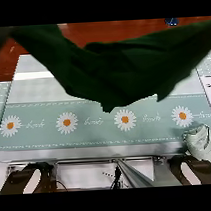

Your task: Fold the shirts.

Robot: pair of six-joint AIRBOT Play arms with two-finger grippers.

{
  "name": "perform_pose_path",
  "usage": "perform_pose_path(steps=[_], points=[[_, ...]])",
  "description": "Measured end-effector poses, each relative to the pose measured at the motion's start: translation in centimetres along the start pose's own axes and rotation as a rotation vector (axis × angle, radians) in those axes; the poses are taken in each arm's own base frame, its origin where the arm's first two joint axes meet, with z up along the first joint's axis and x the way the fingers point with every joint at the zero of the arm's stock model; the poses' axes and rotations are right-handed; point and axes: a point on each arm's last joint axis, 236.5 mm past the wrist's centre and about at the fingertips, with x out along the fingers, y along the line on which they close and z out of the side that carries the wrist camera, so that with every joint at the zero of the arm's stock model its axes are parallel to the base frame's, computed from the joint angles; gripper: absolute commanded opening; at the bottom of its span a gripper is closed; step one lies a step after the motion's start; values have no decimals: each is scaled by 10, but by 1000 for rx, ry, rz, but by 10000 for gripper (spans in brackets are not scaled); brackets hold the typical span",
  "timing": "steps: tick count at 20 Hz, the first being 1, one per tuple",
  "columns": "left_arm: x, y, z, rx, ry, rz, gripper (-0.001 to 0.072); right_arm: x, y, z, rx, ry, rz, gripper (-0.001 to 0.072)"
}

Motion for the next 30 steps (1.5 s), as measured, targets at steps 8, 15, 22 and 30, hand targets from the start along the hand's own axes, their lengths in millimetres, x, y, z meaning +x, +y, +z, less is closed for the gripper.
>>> perform_pose_path(steps=[8,15,22,30], points=[[-43,-24,-27,87,167,119,18,-81,-43,44,-85,-38,-260,25],[-68,39,-80,40,400,367,18,-60,-69,-23,-80,313,-324,25],[-55,112,-163,-149,562,452,18,43,-73,-93,-53,652,-208,25],[-21,202,-226,-321,581,551,19,165,-78,-177,-4,853,-83,26]])
